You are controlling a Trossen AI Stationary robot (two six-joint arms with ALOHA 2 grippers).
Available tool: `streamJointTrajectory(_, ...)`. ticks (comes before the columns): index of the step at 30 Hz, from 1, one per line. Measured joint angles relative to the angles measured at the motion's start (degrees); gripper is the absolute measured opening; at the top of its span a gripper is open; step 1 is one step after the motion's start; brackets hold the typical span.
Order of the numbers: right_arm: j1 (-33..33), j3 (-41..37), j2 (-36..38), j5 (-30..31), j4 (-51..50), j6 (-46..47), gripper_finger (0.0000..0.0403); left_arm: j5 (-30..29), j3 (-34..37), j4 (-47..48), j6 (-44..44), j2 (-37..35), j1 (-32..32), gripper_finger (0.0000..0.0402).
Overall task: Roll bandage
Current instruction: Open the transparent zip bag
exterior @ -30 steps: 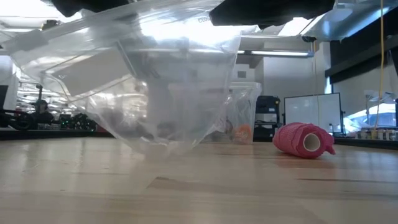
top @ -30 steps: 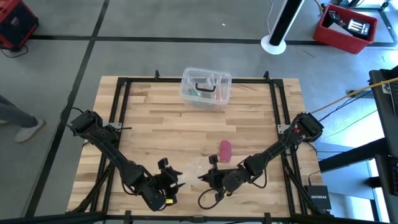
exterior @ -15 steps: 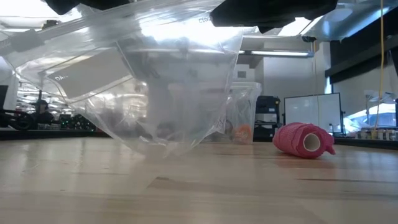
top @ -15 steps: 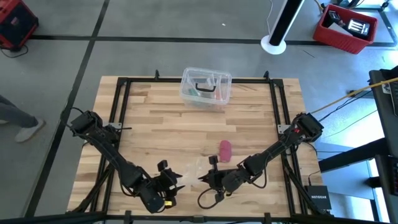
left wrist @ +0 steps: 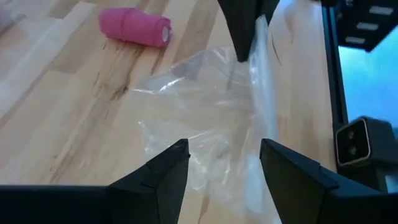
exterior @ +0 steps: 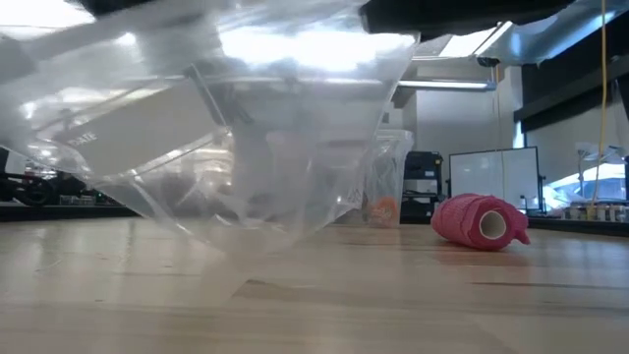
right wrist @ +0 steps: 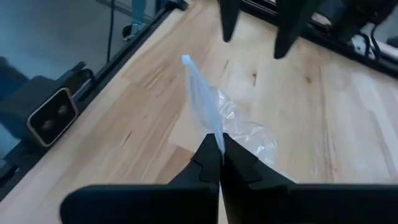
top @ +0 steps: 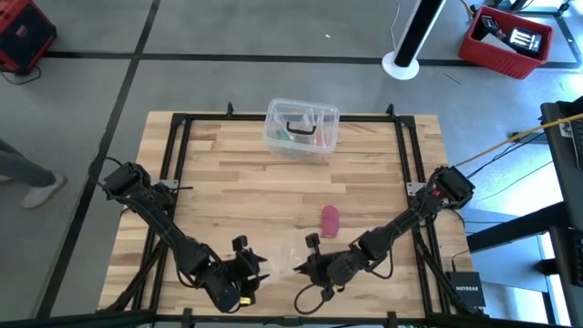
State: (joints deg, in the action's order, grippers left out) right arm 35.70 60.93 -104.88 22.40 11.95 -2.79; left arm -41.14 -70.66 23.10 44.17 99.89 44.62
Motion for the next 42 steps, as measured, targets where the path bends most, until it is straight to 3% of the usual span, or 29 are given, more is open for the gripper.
streamJointTrajectory(8, -0.04, 0.02, -0.77, -2.46, 1.23, -12.57, 0.0001, 1.66, 0.01, -0.92, -6.98, 0.72, -0.26, 0.0191)
streamJointTrajectory(14, -0.09, 0.02, -4.08, -3.52, 6.37, -24.35, 0.0001, 4.42, 0.03, -7.25, -22.07, 4.93, -0.31, 0.0191)
streamJointTrajectory(23, -0.04, 0.0, -7.67, -5.48, 8.18, -22.37, 0.0001, 4.79, 0.08, -11.44, -34.25, 11.48, -1.6, 0.0191)
streamJointTrajectory(31, -0.1, -0.04, -8.0, -5.58, 7.93, -20.9, 0.0001, 12.23, 0.06, -17.37, -38.37, 17.21, -5.02, 0.0188)
streamJointTrajectory(34, -0.1, -0.04, -8.0, -5.57, 7.77, -20.0, 0.0001, 13.69, 0.06, -18.84, -37.2, 17.75, -5.78, 0.0157)
streamJointTrajectory(40, -0.09, -0.04, -8.0, -5.58, 7.56, -16.5, 0.0001, 13.83, 0.06, -19.55, -34.75, 17.76, -6.06, 0.002)
streamJointTrajectory(42, -0.09, -0.04, -8.0, -5.58, 7.55, -15.16, 0.0001, 13.79, 0.06, -19.55, -33.75, 17.76, -5.87, 0.0011)
